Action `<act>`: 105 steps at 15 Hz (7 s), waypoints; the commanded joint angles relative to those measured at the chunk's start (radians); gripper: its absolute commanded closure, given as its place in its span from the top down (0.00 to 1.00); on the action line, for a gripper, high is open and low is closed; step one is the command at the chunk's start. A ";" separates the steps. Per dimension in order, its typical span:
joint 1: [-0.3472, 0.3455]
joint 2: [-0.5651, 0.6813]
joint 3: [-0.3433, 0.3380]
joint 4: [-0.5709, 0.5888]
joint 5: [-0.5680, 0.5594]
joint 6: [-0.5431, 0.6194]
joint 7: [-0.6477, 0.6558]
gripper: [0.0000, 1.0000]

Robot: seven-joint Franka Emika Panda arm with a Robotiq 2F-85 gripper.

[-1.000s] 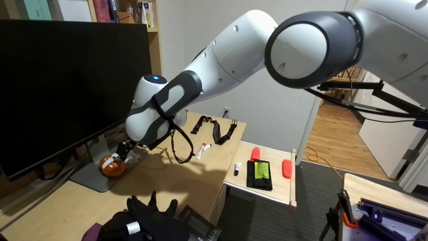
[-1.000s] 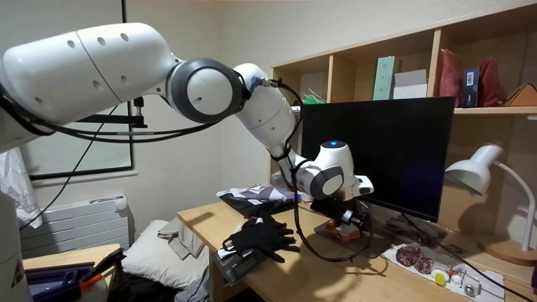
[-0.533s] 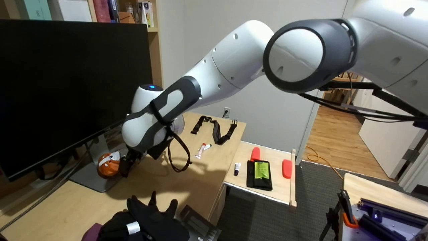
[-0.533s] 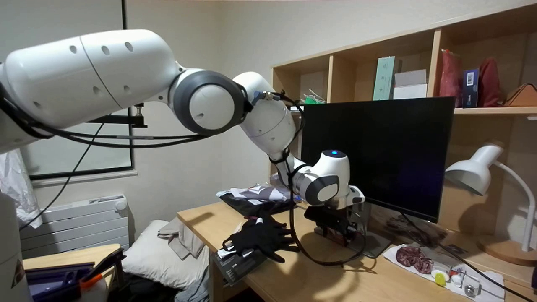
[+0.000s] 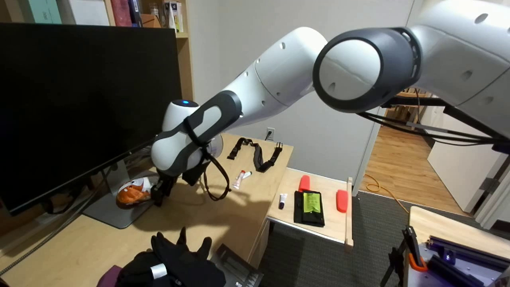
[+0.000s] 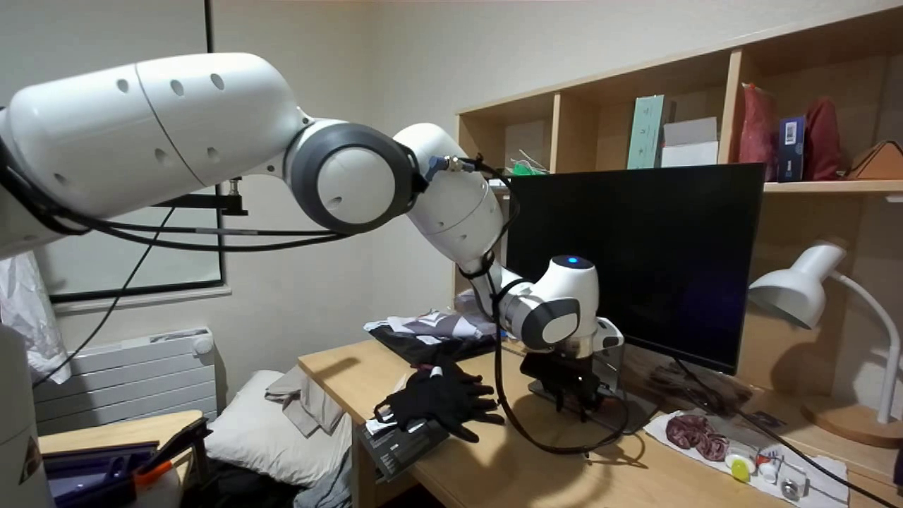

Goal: Take the brown plush toy from the monitor and place it on the right side of the desk

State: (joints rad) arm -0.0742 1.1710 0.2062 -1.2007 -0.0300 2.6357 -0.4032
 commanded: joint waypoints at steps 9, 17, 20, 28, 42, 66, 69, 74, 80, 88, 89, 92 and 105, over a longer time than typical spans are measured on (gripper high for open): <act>-0.048 -0.064 -0.003 -0.117 0.038 0.124 0.067 1.00; -0.080 -0.089 0.078 -0.136 0.059 0.236 0.062 1.00; -0.081 -0.098 0.106 -0.127 0.057 0.281 0.068 1.00; -0.008 -0.036 0.102 0.019 0.032 0.174 0.070 1.00; 0.157 0.088 -0.139 0.245 -0.068 -0.005 0.090 1.00; 0.060 -0.249 -0.200 -0.108 -0.171 -0.168 -0.070 0.09; 0.045 -0.249 -0.251 -0.098 -0.148 -0.162 0.059 0.09; -0.018 -0.211 -0.288 -0.010 -0.097 -0.216 0.222 0.09; -0.071 -0.169 -0.345 0.052 -0.045 -0.288 0.433 0.09; -0.138 -0.034 -0.360 0.194 0.082 -0.467 0.690 0.09; -0.145 -0.020 -0.356 0.214 0.100 -0.494 0.723 0.09; -0.152 0.019 -0.351 0.266 0.136 -0.523 0.779 0.14; -0.151 -0.044 -0.326 0.216 0.100 -0.404 0.535 0.99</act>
State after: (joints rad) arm -0.2141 1.1799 -0.1400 -0.9336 0.0843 2.1882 0.2486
